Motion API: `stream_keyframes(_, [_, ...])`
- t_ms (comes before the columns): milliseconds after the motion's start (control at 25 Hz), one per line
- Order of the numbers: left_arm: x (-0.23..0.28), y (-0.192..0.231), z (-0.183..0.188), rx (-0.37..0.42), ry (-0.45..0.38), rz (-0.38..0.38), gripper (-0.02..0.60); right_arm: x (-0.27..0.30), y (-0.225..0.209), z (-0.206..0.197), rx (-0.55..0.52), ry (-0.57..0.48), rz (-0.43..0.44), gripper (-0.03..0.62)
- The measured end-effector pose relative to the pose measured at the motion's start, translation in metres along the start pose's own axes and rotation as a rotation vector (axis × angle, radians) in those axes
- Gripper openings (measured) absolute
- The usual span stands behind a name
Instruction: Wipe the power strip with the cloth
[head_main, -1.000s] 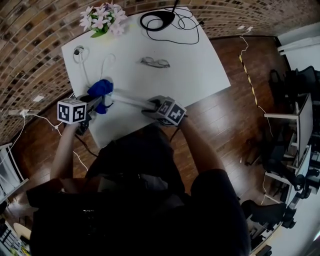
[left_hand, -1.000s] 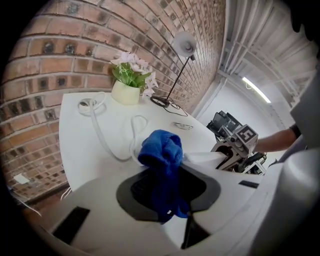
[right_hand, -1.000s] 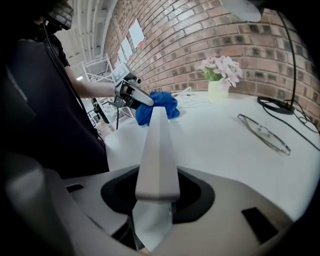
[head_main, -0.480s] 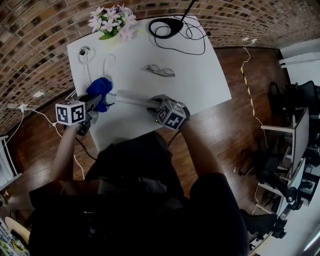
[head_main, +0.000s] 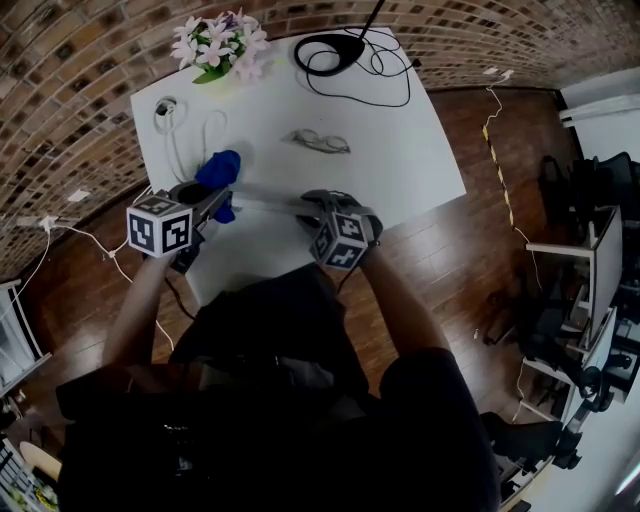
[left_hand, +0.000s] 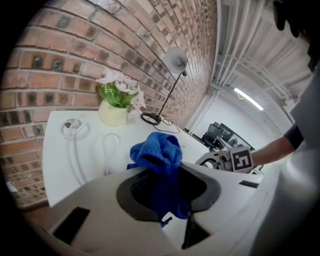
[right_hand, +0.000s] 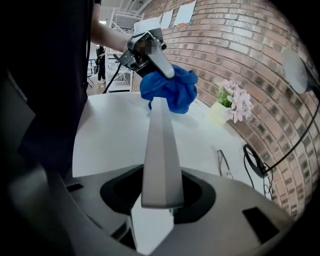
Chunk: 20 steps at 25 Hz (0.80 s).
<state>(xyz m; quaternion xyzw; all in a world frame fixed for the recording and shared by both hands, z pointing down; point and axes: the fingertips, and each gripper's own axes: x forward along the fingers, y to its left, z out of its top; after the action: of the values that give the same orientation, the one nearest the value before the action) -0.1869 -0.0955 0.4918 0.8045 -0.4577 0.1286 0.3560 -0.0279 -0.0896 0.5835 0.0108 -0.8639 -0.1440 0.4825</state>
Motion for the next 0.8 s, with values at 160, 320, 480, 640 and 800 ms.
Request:
stream_keyframes(160, [0.026,-0.026,-0.014,0.1,0.079,-0.036,0.107,0.001,-0.013,-0.004,-0.067,0.041,-0.089,0.172])
stream_keyframes(320, [0.041,-0.038,-0.032,0.11,0.123,-0.055,0.109,0.003,-0.023,-0.01,-0.139,0.079,-0.147,0.175])
stream_keyframes(480, [0.045,-0.039,-0.032,0.062,0.132,-0.069,0.107,0.003,-0.023,-0.012,-0.14,0.064,-0.181,0.178])
stream_keyframes(640, [0.046,-0.042,-0.037,0.177,0.176,-0.048,0.107,0.003,-0.022,-0.01,-0.121,0.043,-0.206,0.181])
stream_keyframes(800, [0.049,-0.044,-0.037,0.207,0.195,-0.039,0.107,-0.003,-0.02,-0.008,-0.098,0.02,-0.229,0.197])
